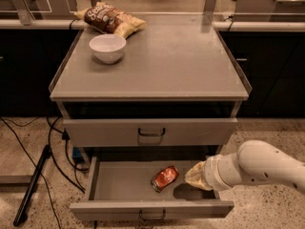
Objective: Pick coke can from middle drawer and place on counter
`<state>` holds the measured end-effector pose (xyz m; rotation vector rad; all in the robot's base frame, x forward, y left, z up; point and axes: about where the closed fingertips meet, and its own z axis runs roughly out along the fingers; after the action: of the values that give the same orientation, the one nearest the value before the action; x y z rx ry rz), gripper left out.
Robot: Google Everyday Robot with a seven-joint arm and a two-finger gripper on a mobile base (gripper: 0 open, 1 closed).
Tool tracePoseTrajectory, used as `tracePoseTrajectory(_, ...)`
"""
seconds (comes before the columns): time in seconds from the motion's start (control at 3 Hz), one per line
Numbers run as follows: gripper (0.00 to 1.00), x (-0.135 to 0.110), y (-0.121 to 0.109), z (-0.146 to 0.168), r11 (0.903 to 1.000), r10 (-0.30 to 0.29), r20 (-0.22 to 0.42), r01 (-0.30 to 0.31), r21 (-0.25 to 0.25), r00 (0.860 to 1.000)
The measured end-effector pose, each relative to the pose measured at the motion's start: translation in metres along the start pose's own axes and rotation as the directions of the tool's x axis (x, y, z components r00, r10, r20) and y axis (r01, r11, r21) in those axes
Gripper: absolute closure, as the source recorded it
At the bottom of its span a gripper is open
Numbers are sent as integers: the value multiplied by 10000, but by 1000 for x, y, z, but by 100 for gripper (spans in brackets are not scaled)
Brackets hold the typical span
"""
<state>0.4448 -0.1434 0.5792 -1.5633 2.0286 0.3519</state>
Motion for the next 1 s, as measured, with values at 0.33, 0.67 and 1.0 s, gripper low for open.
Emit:
tracePoseTrajectory(0.33, 100, 2, 0, 3, 10000, -24, -17, 25, 38, 10000)
tracePoseTrajectory(0.67, 100, 15, -4, 22, 9992, -206, -97, 209, 327, 9997)
tracePoseTrajectory(1.0, 81, 23, -10, 50, 9986, -434, -132, 438, 310, 9990)
